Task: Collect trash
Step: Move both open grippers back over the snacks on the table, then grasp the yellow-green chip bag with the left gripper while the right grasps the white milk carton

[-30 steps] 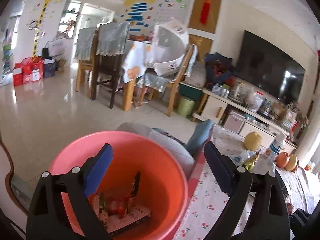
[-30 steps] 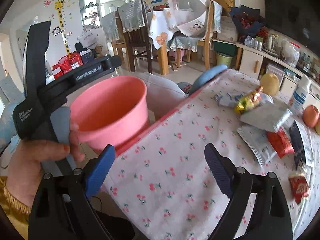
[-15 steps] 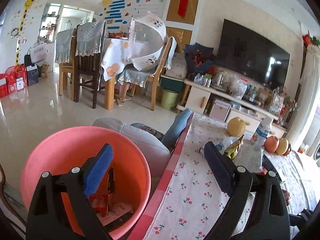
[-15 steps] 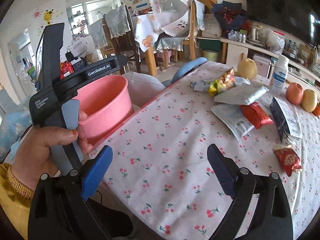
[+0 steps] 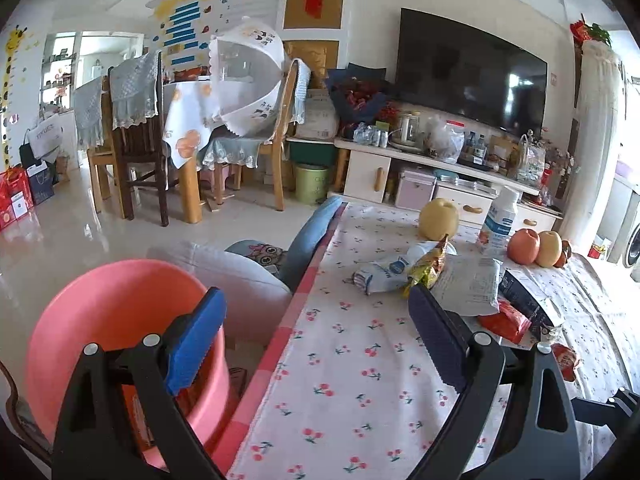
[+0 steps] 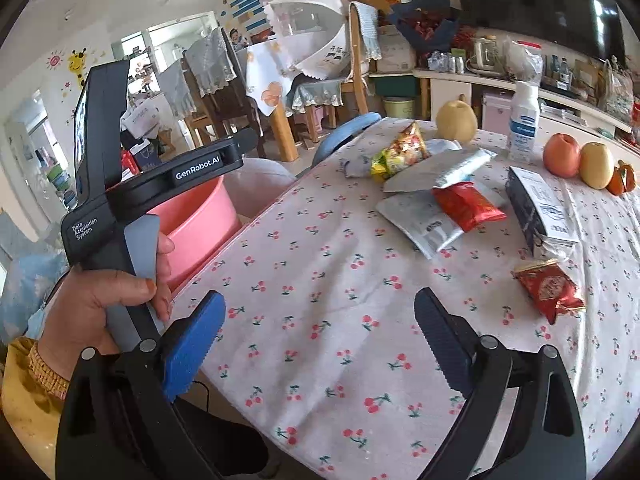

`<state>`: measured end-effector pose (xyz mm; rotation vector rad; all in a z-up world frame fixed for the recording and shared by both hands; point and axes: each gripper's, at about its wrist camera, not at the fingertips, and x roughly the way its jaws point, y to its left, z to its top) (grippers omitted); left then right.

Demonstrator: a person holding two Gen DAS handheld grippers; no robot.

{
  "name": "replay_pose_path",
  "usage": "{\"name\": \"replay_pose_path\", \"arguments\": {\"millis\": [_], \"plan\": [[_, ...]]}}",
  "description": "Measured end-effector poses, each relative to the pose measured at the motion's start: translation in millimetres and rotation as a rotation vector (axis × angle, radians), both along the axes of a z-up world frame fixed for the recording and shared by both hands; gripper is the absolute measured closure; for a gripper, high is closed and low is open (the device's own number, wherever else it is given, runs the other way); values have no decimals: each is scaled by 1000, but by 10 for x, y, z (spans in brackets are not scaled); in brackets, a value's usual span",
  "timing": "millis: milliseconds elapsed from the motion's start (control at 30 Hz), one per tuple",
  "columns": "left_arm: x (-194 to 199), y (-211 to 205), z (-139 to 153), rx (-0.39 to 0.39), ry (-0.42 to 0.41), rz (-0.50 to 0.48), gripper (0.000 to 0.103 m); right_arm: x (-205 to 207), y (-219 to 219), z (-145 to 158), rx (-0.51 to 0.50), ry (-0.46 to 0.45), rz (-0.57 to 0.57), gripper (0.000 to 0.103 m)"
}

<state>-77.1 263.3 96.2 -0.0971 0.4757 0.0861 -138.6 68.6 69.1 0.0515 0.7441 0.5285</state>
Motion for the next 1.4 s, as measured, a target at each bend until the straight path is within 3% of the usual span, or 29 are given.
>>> {"name": "replay_pose_path", "arguments": {"millis": [500, 900, 1200, 1400], "plan": [[309, -468, -115, -45, 107, -121, 10, 162, -628, 77, 34, 2, -101, 9], [877, -1023, -225, 67, 118, -218, 10, 720, -1603, -73, 101, 94, -295, 9], [1376, -1172, -360, 137, 171, -257, 11, 1158, -1820, -211, 100, 138, -327, 9], [1587, -1176, -422, 150, 196, -263, 31, 1405, -1718, -306, 51, 148, -280, 9]]}}
